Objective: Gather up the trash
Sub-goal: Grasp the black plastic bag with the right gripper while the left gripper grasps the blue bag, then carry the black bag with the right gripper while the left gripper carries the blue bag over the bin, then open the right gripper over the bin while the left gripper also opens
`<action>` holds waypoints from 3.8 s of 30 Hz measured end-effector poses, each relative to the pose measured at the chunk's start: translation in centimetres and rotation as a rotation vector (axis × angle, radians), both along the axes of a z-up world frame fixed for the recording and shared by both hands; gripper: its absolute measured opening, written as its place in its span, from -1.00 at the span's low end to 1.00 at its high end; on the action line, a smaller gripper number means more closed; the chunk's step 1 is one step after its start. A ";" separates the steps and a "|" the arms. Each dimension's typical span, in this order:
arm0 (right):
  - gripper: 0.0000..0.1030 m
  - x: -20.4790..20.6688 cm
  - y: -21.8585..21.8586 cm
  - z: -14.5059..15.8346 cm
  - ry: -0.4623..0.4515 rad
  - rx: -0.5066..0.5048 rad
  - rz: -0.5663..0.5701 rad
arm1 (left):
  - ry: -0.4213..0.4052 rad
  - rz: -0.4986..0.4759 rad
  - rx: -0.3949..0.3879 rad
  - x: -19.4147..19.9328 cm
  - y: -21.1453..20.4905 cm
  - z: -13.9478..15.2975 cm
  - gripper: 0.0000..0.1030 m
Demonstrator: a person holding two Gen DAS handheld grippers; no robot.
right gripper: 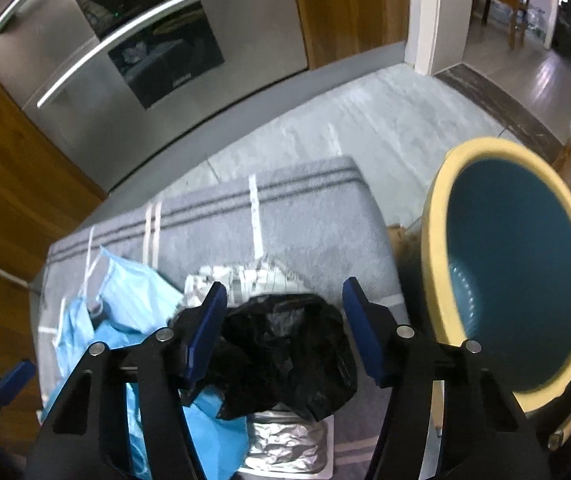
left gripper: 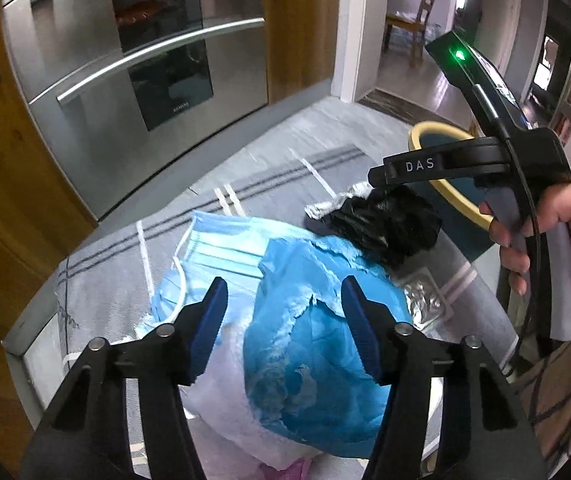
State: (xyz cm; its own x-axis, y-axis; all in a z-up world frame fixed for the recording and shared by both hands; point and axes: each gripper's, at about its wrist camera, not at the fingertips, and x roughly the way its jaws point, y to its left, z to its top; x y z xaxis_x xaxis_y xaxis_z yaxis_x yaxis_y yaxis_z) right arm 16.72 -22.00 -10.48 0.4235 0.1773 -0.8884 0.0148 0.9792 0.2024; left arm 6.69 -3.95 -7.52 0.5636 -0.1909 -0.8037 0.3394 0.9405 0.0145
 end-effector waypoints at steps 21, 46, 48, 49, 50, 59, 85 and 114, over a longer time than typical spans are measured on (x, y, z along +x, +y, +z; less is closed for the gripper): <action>-0.87 -1.0 0.0 -0.7 0.064 0.023 0.030 | 0.084 -0.004 -0.037 0.6 0.2 -0.6 -0.81; -0.92 -5.4 -5.3 11.3 -0.248 -0.078 -0.045 | -0.158 -0.023 -0.130 1.4 -2.3 6.4 -0.84; -0.92 -6.3 -6.5 11.9 -0.260 -0.102 -0.065 | -0.164 -0.040 -0.130 1.4 -3.1 6.5 -0.84; -0.92 -6.8 -7.5 12.3 -0.274 -0.119 -0.084 | -0.169 -0.052 -0.131 1.4 -3.6 6.6 -0.84; -0.92 -7.1 -8.3 12.5 -0.280 -0.126 -0.101 | -0.172 -0.060 -0.131 1.4 -4.0 6.7 -0.84; -0.92 -7.8 -17.2 11.0 -0.237 -0.092 -0.343 | -0.222 -0.162 -0.166 1.2 -9.4 8.5 -0.84; -0.92 -7.4 -23.4 5.2 -0.007 -0.066 -0.657 | -0.182 -0.243 -0.027 8.7 -24.8 5.0 -0.84; 0.28 -7.5 -22.9 6.8 -0.066 -0.056 -0.670 | -0.278 -0.206 -0.056 6.3 -23.2 5.3 0.72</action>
